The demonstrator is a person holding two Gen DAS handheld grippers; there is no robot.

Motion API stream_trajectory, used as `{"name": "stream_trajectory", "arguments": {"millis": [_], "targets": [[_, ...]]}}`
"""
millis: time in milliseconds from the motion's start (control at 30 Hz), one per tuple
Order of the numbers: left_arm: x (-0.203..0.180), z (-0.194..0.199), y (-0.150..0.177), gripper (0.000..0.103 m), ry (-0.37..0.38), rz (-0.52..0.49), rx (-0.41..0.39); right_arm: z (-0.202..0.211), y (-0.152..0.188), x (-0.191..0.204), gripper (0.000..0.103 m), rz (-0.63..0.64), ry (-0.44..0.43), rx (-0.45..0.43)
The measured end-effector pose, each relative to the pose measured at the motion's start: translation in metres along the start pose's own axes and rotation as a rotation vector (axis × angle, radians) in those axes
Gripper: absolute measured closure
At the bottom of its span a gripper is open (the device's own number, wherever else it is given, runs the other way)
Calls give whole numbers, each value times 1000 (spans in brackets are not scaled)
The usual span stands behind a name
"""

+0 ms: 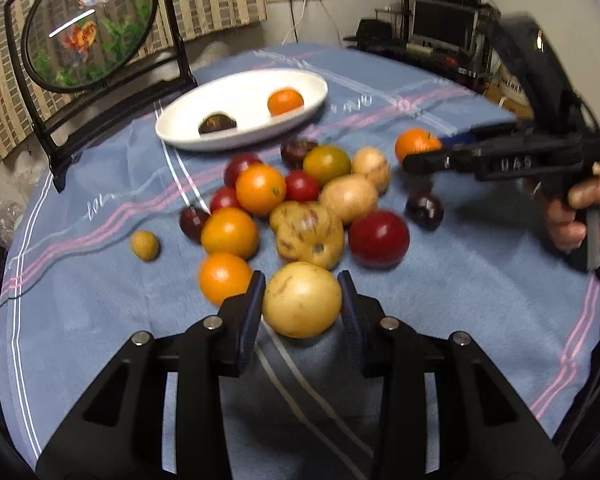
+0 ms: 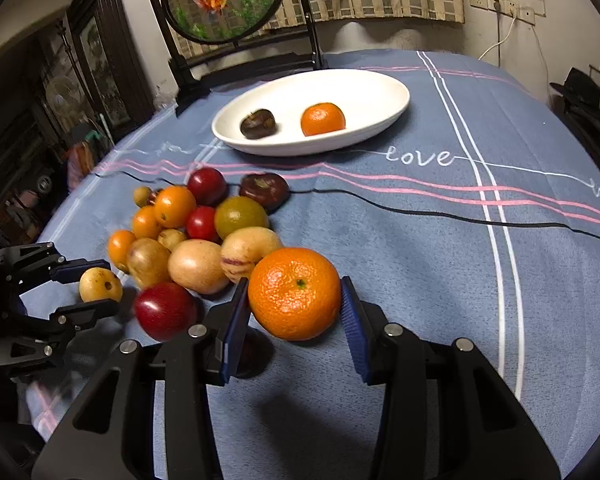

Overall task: Organize fruits
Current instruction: 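Grasp the pale yellow round fruit with the left gripper while the right gripper grasps another tangerine, then carry both fruits onto the white plate and open both grippers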

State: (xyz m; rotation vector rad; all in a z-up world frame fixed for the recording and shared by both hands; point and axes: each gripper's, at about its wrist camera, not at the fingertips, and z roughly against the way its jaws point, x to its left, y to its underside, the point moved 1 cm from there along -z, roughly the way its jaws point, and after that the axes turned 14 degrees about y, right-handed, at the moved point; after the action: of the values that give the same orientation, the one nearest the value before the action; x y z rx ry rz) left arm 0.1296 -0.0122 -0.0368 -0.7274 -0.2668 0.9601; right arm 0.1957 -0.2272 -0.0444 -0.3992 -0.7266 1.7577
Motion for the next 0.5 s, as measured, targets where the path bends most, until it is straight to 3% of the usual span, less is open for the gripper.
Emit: {"name": "stream_trajectory", "arguments": {"millis": [167,367,500], "targets": [[27,7,-41,65,72,84,-44,4,-23,2,58,-36,-35,-42],[93,-23,-119,65,45,260,-132,-7,-89,15,58,-10,38,-177],[138,-60,-152,65,39,347,-107,-53,-122,33,58,42,41,-110]]}}
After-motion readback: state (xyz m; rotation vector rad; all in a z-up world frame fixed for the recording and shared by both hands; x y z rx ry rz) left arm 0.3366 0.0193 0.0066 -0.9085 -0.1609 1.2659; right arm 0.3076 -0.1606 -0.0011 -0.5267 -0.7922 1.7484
